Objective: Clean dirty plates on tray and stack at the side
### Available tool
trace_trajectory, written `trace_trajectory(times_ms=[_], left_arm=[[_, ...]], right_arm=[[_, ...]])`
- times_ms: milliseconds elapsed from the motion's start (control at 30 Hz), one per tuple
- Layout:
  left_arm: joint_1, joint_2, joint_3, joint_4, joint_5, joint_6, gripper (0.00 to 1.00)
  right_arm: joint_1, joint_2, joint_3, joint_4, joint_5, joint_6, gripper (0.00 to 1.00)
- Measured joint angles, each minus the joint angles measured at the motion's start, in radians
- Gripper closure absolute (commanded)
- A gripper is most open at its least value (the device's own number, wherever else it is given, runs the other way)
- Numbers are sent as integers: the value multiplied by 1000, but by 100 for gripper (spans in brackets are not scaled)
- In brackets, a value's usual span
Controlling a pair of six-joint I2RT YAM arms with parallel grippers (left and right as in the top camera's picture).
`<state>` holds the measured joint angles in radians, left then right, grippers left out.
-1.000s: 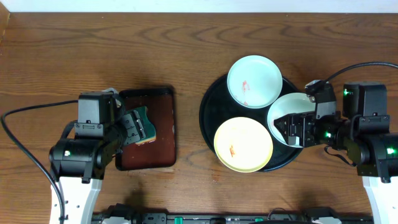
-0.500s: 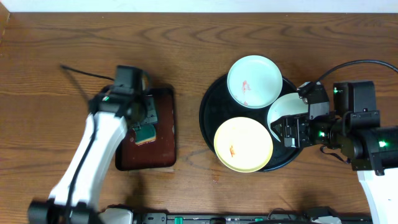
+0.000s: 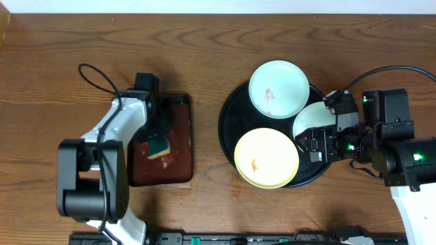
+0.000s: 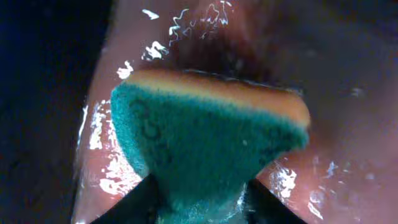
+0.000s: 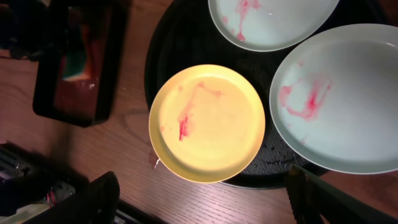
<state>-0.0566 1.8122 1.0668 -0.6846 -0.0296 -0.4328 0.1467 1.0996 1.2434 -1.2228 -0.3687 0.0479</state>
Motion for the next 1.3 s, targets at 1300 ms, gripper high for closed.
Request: trace_trajectory(times_ms=[1300], left_arm=[[14,-154,-155,68,136,188,93]], right_arm=[[0,0,0,-3,0,0,15]])
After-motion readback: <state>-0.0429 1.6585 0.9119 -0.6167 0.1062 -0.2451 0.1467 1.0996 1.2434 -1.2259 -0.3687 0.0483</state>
